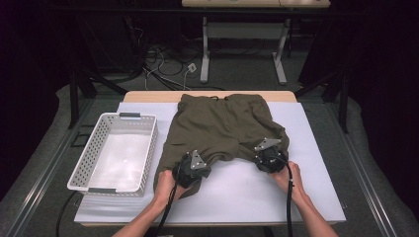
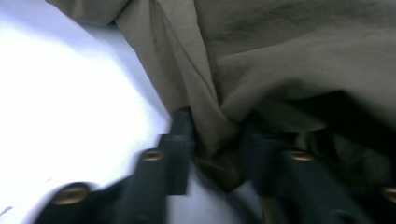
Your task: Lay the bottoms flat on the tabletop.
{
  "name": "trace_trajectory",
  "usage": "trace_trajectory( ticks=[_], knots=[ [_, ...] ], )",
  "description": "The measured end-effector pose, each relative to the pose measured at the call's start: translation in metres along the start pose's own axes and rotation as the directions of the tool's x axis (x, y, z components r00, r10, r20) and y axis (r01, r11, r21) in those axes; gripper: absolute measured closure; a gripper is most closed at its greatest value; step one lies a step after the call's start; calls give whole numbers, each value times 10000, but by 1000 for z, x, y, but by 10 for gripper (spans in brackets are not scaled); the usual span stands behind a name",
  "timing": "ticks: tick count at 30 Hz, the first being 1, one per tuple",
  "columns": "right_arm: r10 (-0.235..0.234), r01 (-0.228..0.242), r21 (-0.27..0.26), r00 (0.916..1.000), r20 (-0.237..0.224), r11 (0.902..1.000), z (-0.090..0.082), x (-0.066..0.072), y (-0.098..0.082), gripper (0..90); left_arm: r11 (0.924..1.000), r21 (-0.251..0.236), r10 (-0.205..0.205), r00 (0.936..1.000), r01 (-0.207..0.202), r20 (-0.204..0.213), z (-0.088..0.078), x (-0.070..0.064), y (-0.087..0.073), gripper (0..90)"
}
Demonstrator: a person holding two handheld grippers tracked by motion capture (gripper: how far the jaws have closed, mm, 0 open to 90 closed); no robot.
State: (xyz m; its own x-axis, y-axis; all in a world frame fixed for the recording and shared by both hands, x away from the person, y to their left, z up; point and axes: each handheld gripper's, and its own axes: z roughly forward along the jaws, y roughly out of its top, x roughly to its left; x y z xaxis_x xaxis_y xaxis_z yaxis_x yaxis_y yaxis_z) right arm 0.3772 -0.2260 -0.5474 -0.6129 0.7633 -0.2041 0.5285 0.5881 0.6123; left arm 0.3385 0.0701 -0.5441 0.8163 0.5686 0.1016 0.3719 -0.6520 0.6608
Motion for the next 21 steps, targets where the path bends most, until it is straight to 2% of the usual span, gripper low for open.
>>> trace_trajectory(
  ticks=[1,3,6,7,8,12,15,18,19,21],
  knots=[
    [-22,24,127,9999,-129,9999,-1,-1,0,813,10000,-42,-50,10000,50,40,0,0,0,869],
    [-125,124,-70,9999,-94,9999,-4,0,1,861,9999,-142,-46,10000,46,36,-3,1,0,884],
    [-64,61,-169,9999,-148,9998,-19,-1,6,870,9988,-461,-174,9998,177,77,-13,2,2,887],
    [103,-112,-388,9996,-251,9992,-26,0,8,870,9978,-621,-224,9997,230,105,-18,3,4,887],
    [31,-47,-457,9994,-334,9989,-36,-2,11,869,9963,-804,-281,9995,289,108,-24,4,5,887],
    [380,-420,-1027,9984,-411,9938,-69,-2,23,861,9897,-1388,-355,9994,354,11,-45,9,10,887],
    [475,-521,-1308,9982,-376,9900,-85,-4,29,852,9874,-1503,-518,9986,503,-56,-51,15,9,887],
    [698,-737,-1534,9971,-305,9854,-80,-9,27,826,9907,-1137,-757,9971,751,-5,-42,21,5,884],
    [812,-834,-1565,9965,-205,9842,-73,-11,25,822,9927,-995,-702,9974,685,-134,-37,23,4,883],
    [1073,-1075,-1280,9942,-88,9859,-54,-17,19,805,9950,-566,-829,9965,822,-96,-25,26,0,873]
  ],
)
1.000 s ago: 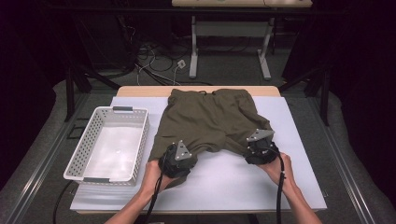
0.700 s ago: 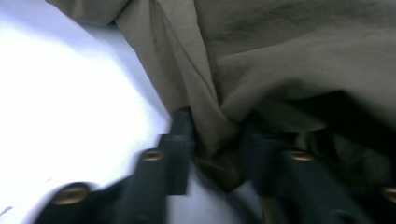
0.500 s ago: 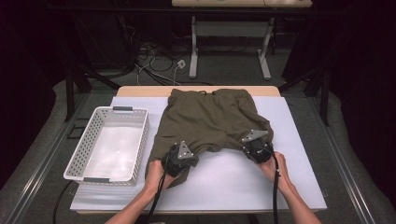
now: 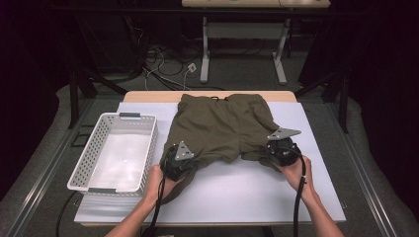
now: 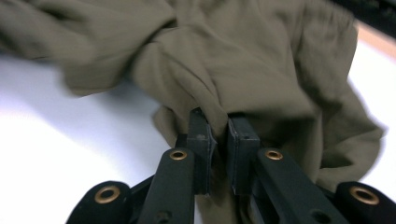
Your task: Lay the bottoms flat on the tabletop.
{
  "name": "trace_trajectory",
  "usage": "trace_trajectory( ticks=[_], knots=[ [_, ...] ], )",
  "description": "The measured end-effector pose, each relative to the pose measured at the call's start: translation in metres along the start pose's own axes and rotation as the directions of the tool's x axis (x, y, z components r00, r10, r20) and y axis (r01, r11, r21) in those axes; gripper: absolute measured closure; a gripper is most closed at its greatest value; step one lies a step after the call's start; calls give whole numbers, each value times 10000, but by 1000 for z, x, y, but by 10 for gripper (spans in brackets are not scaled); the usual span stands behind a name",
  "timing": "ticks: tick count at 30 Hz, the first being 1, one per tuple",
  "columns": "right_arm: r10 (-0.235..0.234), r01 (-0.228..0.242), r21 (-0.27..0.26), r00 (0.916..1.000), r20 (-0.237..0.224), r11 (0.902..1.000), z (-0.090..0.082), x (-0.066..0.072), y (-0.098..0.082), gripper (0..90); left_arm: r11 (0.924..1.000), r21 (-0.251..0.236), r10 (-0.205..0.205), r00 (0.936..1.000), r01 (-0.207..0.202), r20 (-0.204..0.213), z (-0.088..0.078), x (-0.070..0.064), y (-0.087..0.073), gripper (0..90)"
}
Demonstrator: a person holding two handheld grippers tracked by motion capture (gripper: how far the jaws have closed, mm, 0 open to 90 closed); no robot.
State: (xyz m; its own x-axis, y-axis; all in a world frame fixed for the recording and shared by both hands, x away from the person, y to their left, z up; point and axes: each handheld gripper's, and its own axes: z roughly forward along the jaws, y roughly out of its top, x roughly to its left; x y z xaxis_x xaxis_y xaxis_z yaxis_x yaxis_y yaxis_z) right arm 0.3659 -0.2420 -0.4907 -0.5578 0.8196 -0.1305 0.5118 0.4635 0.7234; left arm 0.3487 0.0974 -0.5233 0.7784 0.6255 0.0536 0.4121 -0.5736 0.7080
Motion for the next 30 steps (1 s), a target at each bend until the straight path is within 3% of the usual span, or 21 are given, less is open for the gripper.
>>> trace_trajectory(
  ticks=[3,6,14,18,24,30],
  knots=[
    [204,-207,322,9997,119,9993,31,-7,-12,772,9990,440,-69,10000,66,68,13,0,-4,833],
    [266,-274,649,9995,146,9975,43,-9,-17,715,9988,462,149,9999,-150,26,12,-4,-2,770],
    [-5,0,150,9993,375,9999,4,-6,-10,507,9977,241,636,9978,-631,-190,-7,-15,3,521],
    [-247,240,256,9994,257,9994,-13,2,-10,460,9968,-52,796,9968,-796,-107,-17,-24,6,479],
    [-449,447,864,9990,3,9953,-8,10,-24,481,9913,-209,1300,9914,-1296,182,-25,-35,10,522],
    [-426,411,1467,9991,74,9883,14,4,-34,531,9860,-141,1666,9840,-1660,633,-21,-42,11,624]
  ],
)
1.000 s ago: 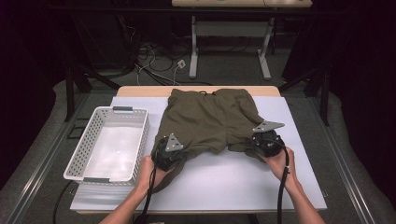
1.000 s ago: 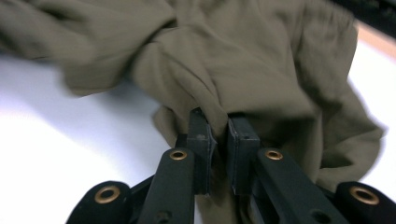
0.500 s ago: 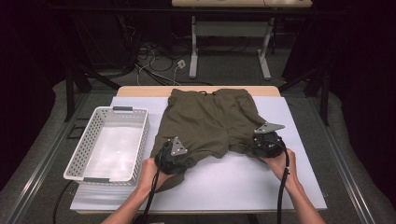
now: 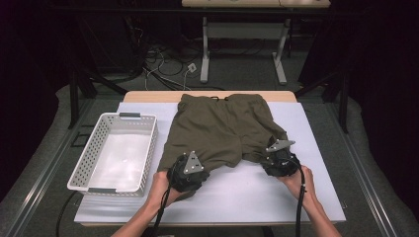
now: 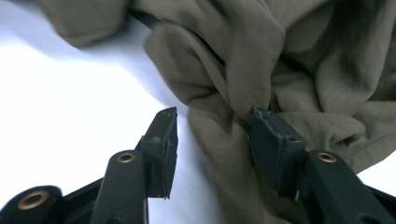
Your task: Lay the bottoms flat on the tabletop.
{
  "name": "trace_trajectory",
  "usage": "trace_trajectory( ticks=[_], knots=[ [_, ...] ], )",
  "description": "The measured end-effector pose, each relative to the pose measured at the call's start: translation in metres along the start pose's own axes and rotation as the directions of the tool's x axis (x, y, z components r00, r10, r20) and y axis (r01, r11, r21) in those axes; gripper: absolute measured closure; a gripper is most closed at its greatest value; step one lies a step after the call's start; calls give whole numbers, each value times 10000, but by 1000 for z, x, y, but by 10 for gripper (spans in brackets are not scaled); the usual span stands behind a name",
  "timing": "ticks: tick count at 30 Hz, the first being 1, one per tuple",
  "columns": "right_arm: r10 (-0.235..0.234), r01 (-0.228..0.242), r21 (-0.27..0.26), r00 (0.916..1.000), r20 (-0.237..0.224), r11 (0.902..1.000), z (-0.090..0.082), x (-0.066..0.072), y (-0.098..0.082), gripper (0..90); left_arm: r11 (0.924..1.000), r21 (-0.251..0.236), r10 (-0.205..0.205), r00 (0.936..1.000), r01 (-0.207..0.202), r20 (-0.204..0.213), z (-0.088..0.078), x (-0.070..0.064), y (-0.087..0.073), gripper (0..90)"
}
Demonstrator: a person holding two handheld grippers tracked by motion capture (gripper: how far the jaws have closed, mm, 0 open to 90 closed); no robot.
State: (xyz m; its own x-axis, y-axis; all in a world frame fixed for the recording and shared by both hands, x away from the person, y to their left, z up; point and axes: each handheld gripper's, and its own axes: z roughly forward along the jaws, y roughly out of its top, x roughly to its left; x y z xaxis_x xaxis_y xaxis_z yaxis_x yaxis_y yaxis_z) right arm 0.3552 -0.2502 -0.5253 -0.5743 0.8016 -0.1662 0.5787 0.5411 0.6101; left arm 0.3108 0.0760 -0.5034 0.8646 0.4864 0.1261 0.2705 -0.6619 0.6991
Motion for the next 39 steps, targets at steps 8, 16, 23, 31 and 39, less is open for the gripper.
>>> trace_trajectory(
  ticks=[8,16,23,31,39],
  knots=[
    [356,-354,393,9994,-32,9986,18,-7,-8,712,9967,814,41,10000,-38,-35,20,1,-6,657],
    [205,-206,160,9997,94,9997,4,-8,-2,889,9929,1187,-58,10000,65,-60,37,4,-13,865],
    [512,-450,-963,9967,627,9943,-38,-16,6,891,9956,-186,-930,9928,918,-752,12,21,-9,883],
    [1168,-1111,-620,9883,984,9919,-23,-34,-5,880,9884,270,-1459,9834,1496,-1081,22,40,-20,875],
    [780,-766,-231,9948,656,9968,-11,-30,-7,652,9912,112,-1297,9850,1318,-1135,9,36,-16,724]
  ],
)
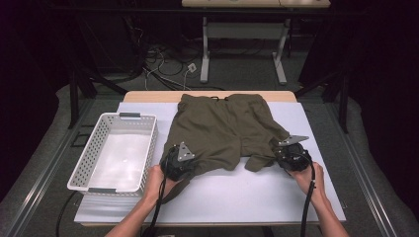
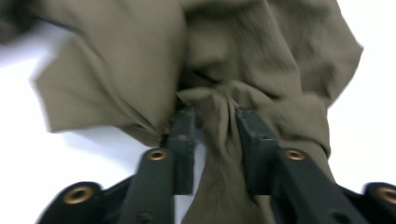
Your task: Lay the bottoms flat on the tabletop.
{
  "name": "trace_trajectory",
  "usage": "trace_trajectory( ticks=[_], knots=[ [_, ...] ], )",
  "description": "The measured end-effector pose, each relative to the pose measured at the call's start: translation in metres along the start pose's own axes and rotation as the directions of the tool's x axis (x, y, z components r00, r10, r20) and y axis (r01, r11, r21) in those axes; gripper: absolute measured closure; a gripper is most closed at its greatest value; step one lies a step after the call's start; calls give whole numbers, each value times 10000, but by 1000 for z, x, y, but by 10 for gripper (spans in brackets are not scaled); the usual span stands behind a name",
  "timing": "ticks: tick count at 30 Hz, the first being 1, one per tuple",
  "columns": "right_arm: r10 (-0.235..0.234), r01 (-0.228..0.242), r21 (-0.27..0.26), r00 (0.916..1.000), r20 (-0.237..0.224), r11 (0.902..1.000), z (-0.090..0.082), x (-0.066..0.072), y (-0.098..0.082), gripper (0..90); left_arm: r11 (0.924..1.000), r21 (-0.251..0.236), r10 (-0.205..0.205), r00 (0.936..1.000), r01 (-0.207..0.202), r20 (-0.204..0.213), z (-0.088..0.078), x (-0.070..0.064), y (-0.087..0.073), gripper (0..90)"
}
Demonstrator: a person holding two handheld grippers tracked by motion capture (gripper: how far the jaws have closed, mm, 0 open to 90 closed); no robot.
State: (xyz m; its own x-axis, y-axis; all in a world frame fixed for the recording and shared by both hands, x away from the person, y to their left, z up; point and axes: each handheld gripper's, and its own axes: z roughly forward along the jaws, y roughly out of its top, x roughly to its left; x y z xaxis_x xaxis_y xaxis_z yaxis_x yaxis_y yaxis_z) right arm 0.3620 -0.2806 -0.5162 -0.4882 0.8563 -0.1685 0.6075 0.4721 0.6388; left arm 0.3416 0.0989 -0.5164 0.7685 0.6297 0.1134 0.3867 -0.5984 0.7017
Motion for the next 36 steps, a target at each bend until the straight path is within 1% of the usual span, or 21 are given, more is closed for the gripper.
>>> trace_trajectory(
  ticks=[4,7,9,10,12,13,15,16,18,20,22,24,28,29,30,31,32,33,34,35,36],
  knots=[
    [-364,350,-331,9984,-434,9988,-8,13,5,568,9992,-248,333,9993,-329,159,-15,-10,5,669],
    [-503,480,-349,9965,-663,9982,-3,17,6,568,9967,-419,703,9969,-688,342,-23,-21,9,663],
    [-382,358,-316,9960,-813,9989,1,18,5,571,9945,-307,1020,9928,-1002,629,-26,-27,12,669],
    [-355,330,-330,9964,-768,9989,3,18,5,576,9933,-313,1134,9913,-1115,664,-25,-30,12,673],
    [-305,274,-348,9953,-919,9990,7,18,4,579,9911,-79,1330,9865,-1328,955,-21,-34,13,684],
    [-299,269,-357,9957,-880,9990,7,18,4,581,9910,-52,1333,9864,-1334,958,-17,-36,12,687],
    [-254,211,-491,9958,-878,9986,8,18,4,589,9886,366,1415,9844,-1460,1050,-7,-37,10,687],
    [-207,156,-536,9951,-967,9984,9,19,5,589,9866,573,1466,9842,-1527,990,-1,-36,8,682],
    [-130,74,-578,9951,-981,9983,10,20,5,589,9843,926,1423,9857,-1505,899,12,-33,4,649],
    [-185,129,-561,9948,-999,9983,12,21,6,588,9826,1216,1338,9890,-1406,626,22,-31,1,605],
    [-212,156,-494,9933,-1140,9987,15,22,7,577,9828,1316,1236,9909,-1297,539,29,-27,-1,583],
    [-207,155,-402,9912,-1309,9991,16,24,7,550,9857,1218,1127,9929,-1164,370,33,-24,-2,584],
    [-559,522,-270,9854,-1610,9983,17,28,8,464,9890,1108,953,9951,-978,276,38,-19,-4,660],
    [-708,683,-203,9820,-1752,9975,19,30,8,437,9898,1058,930,9952,-956,288,38,-18,-5,685],
    [-665,664,-67,9799,-1880,9978,21,32,7,396,9906,997,915,9954,-937,273,39,-17,-5,712],
    [-694,725,94,9790,-1916,9973,23,33,7,385,9907,975,924,9954,-946,270,39,-17,-5,750],
    [-812,827,-3,9780,-1921,9966,26,34,7,378,9910,949,921,9953,-945,295,39,-17,-5,777],
    [-750,786,108,9778,-1957,9968,28,35,7,373,9911,928,934,9951,-960,319,39,-17,-5,809],
    [-640,684,148,9774,-2014,9976,29,36,6,383,9910,925,940,9949,-972,377,38,-18,-5,841],
    [-731,833,447,9781,-1949,9955,30,35,7,431,9900,944,1019,9941,-1050,375,38,-18,-4,865],
    [-782,880,409,9771,-1981,9953,33,35,6,491,9901,946,1007,9941,-1040,393,38,-19,-4,875]
  ],
)
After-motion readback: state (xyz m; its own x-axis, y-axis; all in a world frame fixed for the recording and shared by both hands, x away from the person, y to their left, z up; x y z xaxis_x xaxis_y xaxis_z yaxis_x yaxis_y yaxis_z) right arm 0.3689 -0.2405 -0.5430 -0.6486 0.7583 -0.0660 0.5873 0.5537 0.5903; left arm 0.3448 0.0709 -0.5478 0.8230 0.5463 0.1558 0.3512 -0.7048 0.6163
